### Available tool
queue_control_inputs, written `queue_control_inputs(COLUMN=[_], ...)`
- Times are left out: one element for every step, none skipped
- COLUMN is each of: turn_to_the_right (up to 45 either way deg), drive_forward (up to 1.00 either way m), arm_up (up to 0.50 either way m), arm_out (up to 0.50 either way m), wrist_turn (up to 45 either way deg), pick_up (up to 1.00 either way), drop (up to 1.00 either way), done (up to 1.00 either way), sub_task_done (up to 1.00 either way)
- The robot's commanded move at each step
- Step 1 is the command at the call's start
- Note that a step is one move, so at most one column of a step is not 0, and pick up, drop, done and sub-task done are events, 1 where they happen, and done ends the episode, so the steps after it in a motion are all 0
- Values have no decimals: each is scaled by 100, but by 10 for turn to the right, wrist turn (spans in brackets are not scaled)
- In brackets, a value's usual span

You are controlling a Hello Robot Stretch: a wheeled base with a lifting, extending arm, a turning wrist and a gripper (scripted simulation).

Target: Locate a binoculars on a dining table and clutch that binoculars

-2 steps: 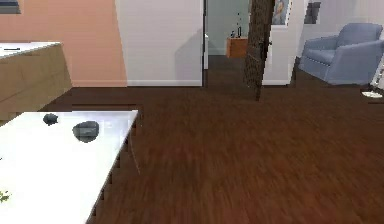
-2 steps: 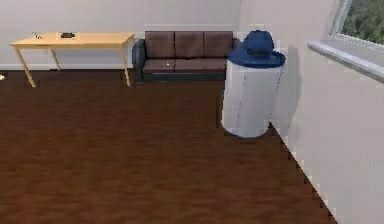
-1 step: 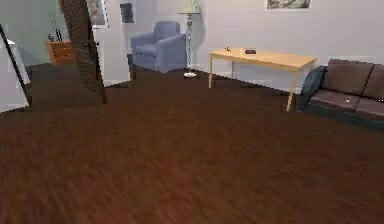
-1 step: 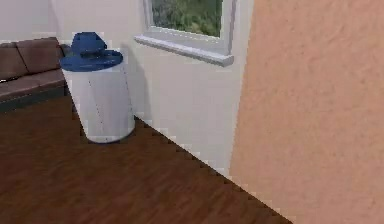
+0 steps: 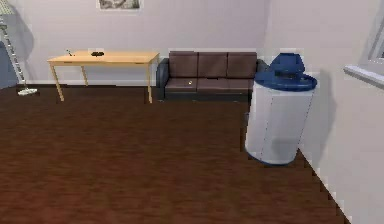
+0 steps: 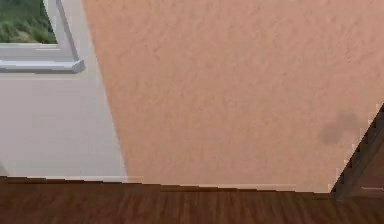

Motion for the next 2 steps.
queue_control_inputs(turn_to_the_right=[0, 0], drive_forward=[100, 60], arm_up=[0, 0], arm_out=[0, 0], wrist_turn=[0, 0], pick_up=[0, 0], drop=[0, 0], done=[0, 0], sub_task_done=[0, 0])
